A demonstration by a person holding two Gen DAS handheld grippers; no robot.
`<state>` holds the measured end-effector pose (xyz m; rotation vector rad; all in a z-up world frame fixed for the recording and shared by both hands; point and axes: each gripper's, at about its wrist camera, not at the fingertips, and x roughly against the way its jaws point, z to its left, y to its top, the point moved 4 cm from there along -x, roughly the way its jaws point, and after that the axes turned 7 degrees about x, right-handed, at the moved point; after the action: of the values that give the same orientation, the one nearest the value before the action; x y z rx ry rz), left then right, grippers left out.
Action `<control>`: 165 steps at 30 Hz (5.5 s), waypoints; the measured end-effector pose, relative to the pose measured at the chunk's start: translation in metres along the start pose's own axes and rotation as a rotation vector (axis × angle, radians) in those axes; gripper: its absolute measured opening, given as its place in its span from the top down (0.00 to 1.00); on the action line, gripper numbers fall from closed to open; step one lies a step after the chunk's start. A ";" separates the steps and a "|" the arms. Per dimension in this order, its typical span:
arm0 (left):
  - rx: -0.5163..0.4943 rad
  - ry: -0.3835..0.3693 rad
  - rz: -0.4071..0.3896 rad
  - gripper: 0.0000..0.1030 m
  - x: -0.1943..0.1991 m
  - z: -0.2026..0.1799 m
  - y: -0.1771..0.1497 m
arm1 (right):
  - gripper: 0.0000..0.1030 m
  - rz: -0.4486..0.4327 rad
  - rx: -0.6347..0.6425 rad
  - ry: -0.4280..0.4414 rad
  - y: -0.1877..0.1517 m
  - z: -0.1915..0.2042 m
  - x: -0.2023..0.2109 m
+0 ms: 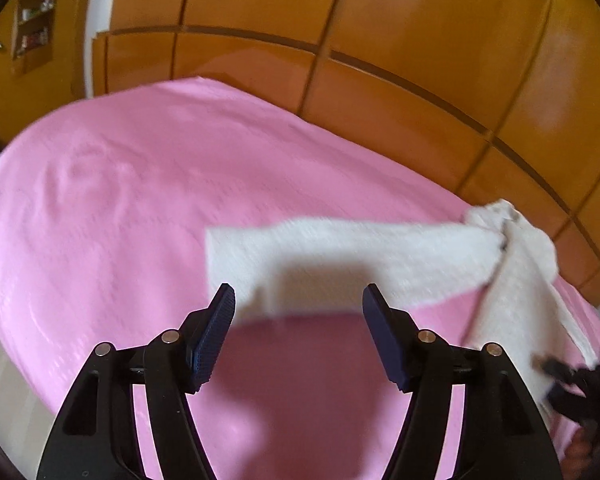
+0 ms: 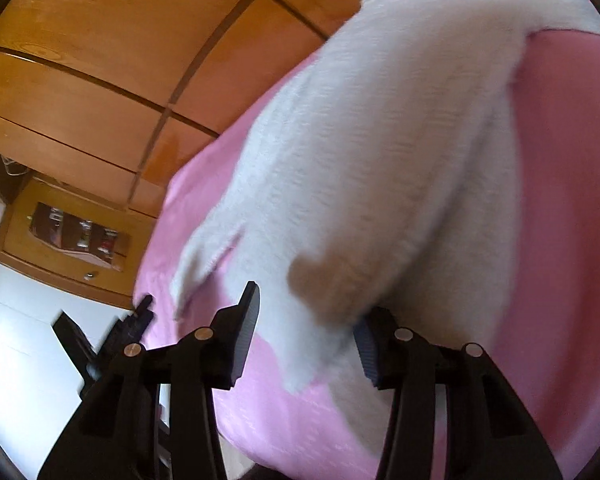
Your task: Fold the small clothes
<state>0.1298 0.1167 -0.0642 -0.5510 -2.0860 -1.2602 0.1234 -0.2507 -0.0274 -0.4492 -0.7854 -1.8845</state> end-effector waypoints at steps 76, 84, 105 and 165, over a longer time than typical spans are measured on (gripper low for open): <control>0.262 -0.029 0.152 0.34 -0.013 0.075 0.006 | 0.43 -0.136 0.283 -0.501 -0.078 -0.094 0.155; 0.276 -0.066 0.208 0.49 -0.080 0.061 0.040 | 0.41 -0.077 0.406 -0.416 -0.062 -0.043 0.067; 0.182 0.454 -0.211 0.94 -0.015 0.159 0.211 | 0.40 0.028 0.447 -0.295 -0.066 -0.024 -0.026; -0.140 -0.312 0.297 0.47 0.050 -0.023 -0.066 | 0.53 -0.208 -0.023 -0.463 -0.103 -0.203 0.230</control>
<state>0.0589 0.0679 -0.0624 -1.1392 -2.0699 -1.2096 -0.0604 -0.5146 -0.0643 -0.8662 -1.1502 -2.0084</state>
